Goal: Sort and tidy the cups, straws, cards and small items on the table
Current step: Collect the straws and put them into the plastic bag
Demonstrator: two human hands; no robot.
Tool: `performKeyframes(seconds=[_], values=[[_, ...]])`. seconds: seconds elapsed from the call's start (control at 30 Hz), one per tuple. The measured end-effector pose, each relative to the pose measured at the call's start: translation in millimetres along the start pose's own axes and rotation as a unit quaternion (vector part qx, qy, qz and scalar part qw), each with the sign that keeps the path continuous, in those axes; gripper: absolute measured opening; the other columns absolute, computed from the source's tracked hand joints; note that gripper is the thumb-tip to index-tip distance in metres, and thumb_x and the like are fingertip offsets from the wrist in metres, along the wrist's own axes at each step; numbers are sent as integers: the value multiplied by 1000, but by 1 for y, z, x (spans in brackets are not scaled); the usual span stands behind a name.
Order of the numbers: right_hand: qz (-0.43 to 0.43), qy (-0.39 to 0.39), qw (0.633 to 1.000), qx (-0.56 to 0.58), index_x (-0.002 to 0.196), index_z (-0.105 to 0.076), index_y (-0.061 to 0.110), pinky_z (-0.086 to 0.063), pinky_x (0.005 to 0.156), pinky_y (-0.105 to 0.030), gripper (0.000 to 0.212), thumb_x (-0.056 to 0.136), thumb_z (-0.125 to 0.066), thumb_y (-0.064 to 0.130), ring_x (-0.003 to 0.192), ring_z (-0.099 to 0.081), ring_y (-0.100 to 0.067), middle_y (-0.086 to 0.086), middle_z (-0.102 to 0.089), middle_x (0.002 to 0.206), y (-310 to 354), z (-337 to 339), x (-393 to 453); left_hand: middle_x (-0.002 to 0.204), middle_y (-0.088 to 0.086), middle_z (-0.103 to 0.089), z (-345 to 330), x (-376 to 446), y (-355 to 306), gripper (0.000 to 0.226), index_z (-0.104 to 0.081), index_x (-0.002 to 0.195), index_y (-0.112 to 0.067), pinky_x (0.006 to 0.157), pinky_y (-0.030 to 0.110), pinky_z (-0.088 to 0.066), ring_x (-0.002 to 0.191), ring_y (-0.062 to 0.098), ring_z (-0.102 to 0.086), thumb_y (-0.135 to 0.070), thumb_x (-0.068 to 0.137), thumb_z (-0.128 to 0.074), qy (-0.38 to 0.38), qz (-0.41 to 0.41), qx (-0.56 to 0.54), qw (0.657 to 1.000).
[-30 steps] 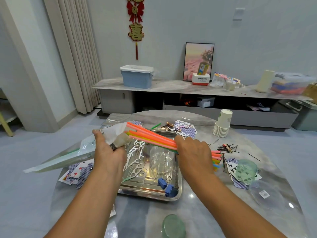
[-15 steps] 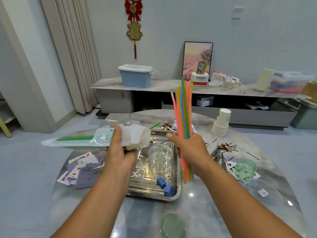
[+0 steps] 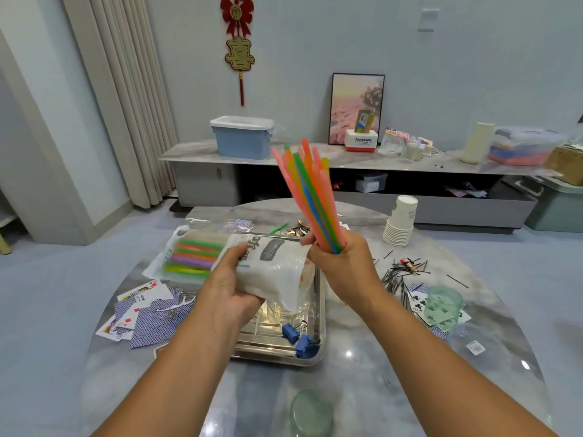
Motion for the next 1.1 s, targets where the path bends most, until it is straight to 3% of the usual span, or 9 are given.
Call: performKeyframes(seconds=[0.1, 0.2, 0.3, 0.47, 0.57, 0.77, 0.87, 0.93, 1.1], values=[[-11, -51, 997, 58, 85, -76, 24, -48, 60, -24, 23, 85, -67, 2, 66, -55, -16, -12, -68, 82, 0, 1, 0, 90, 17, -78, 4, 0, -1, 22, -70, 100, -8, 45, 44, -57, 66, 29, -76, -8, 80, -79, -27, -35, -23, 999], [-42, -78, 988, 125, 93, -77, 25, -47, 58, -27, 18, 86, -72, 9, 58, -53, -15, -2, -59, 62, 2, 2, 3, 96, 14, -78, -3, -2, -3, 37, -71, 109, -10, 50, 45, -58, 77, 29, -77, -11, 73, -82, 19, -64, -72, 995], [-76, -119, 965, 223, 76, -75, 24, -47, 56, -31, 12, 86, -78, 19, 50, -50, -14, 1, -55, 55, 3, 10, 8, 102, 13, -78, -4, -1, -11, 50, -69, 118, -13, 54, 50, -59, 86, 30, -77, -15, 71, -84, 43, -83, -98, 991], [-143, -142, 859, 470, 75, -56, 19, -47, 55, -25, 27, 91, -74, 29, 49, -50, -8, 4, -50, 59, -11, 16, 17, 99, 11, -78, 5, 2, -18, 44, -68, 117, -14, 53, 50, -58, 80, 32, -77, -21, 77, -85, 28, -97, -100, 990], [-150, -171, 813, 537, 71, -55, 20, -48, 60, -24, 31, 91, -73, 35, 51, -54, -6, 6, -54, 61, -20, 20, 18, 87, 13, -78, 9, 1, -14, 35, -69, 104, -12, 48, 50, -57, 68, 34, -75, -20, 74, -86, 12, -92, -106, 990], [-155, -194, 742, 622, 81, -59, 18, -57, 72, -27, 25, 91, -72, 36, 63, -62, -10, 4, -62, 68, -34, 21, 18, 93, 12, -78, -2, -4, -2, 27, -70, 105, -12, 50, 52, -59, 76, 28, -77, -25, 83, -79, 36, -86, -111, 989], [-167, -170, 733, 637, 86, -60, 15, -53, 94, -33, 21, 96, -66, 32, 74, -62, -15, 0, -63, 78, -35, 14, 18, 99, 12, -78, -4, -6, 6, 31, -67, 110, -12, 69, 59, -59, 84, 27, -77, -25, 84, -79, 31, -82, -117, 989], [-165, -151, 731, 645, 85, -60, 14, -52, 97, -35, 20, 98, -63, 29, 74, -63, -16, -1, -64, 77, -29, 10, 19, 102, 12, -78, -4, -6, 7, 32, -67, 112, -13, 74, 60, -57, 88, 28, -77, -25, 85, -79, 22, -82, -122, 989], [-158, -123, 736, 647, 84, -60, 14, -58, 84, -33, 18, 98, -63, 25, 72, -63, -17, -1, -65, 75, -21, 5, 18, 91, 10, -79, -3, -6, 2, 25, -67, 106, -14, 53, 50, -61, 73, 24, -77, -26, 86, -77, 17, -97, -142, 985]])
Point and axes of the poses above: each hand's wrist, its own x-axis towards the middle knuckle, its own z-axis out of the back of the hand, y = z × x, the point moved 8 cm from there along x, towards the middle knuckle
